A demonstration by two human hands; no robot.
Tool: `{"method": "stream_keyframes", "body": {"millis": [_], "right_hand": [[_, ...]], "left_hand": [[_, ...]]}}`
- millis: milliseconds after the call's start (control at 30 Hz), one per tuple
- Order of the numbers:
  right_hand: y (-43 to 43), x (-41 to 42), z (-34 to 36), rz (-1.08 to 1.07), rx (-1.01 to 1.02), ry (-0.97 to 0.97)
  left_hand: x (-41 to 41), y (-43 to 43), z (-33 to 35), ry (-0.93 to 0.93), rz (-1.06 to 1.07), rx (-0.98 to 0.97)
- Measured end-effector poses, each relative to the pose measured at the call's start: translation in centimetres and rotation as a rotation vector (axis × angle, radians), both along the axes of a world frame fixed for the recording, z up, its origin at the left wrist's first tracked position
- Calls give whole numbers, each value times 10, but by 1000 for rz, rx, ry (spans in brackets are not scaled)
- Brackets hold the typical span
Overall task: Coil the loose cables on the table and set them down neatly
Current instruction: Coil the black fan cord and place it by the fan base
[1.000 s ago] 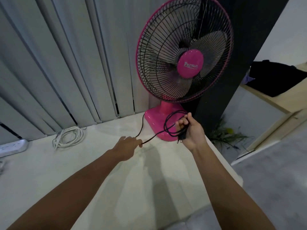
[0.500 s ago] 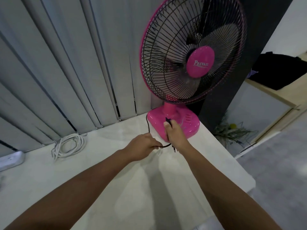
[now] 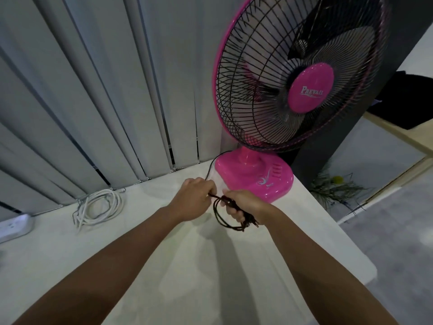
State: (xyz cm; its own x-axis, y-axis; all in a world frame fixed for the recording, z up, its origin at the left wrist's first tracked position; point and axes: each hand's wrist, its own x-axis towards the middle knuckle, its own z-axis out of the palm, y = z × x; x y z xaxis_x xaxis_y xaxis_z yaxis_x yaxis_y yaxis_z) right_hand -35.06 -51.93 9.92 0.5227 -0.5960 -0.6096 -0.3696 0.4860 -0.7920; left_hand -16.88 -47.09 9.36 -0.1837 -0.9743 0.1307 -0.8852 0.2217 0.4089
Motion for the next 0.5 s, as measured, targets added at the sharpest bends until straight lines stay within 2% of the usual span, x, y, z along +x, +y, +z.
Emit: {"method": "stream_keyframes", "body": {"millis": [167, 300, 367, 433, 500], "right_hand": [[-8, -1, -1, 102, 263, -251], [-20, 2, 6, 105, 426, -527], [-29, 7, 11, 84, 488, -681], [-40, 14, 14, 29, 546, -843], [-51, 22, 15, -59, 597, -1020]], "left_hand": [[23, -17, -19, 0, 72, 143], [35, -32, -28, 86, 97, 133], [33, -42, -28, 208, 101, 188], [29, -52, -23, 440, 201, 259], [29, -64, -30, 497, 209, 293]]}}
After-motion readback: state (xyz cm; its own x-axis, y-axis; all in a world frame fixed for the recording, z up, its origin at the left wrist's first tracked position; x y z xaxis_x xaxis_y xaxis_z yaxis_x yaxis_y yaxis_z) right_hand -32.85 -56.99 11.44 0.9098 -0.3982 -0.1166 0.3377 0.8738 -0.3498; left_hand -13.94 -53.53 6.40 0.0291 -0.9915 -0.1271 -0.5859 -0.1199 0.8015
